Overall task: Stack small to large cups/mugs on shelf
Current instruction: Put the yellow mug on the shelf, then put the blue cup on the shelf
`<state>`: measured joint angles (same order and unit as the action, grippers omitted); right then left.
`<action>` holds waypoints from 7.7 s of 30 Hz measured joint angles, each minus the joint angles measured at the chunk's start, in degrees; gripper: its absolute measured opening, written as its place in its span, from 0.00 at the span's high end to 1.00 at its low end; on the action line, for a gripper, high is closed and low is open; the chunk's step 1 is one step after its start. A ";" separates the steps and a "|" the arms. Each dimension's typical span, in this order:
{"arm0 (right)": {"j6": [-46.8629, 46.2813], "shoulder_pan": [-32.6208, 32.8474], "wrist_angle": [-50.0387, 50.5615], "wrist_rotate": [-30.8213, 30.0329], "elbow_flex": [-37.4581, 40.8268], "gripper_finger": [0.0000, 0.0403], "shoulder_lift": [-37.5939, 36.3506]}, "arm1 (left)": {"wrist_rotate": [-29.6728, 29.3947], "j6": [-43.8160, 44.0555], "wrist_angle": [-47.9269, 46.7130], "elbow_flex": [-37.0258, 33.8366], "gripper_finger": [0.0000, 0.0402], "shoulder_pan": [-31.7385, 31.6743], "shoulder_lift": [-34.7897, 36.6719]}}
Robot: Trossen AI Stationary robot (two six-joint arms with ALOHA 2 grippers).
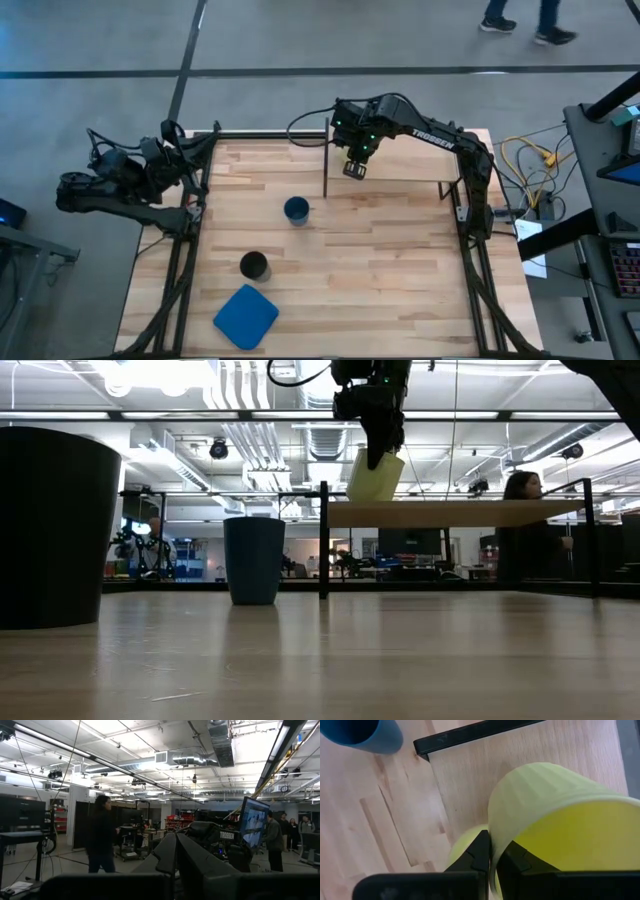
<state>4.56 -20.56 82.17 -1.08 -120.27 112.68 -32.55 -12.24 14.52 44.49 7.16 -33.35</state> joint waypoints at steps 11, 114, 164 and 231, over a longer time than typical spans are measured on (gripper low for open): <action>0.39 -0.09 -0.28 -0.46 0.02 0.97 0.00 | 0.01 -0.01 0.05 0.00 1.00 -0.01 0.24; -5.09 -0.24 -1.07 0.02 -1.88 0.83 0.05 | 0.01 -0.20 -0.02 0.00 1.00 -0.02 1.12; -6.81 20.14 -0.81 0.02 -14.45 0.80 -0.04 | -0.01 -0.21 -0.04 0.00 1.00 0.00 1.12; -18.12 25.31 7.85 0.04 -14.29 0.83 -0.15 | 8.13 23.76 -74.56 43.06 1.00 -0.02 -43.75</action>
<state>-13.56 4.75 90.02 -1.04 -134.56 112.53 -24.42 11.52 -60.05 87.55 7.13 -77.10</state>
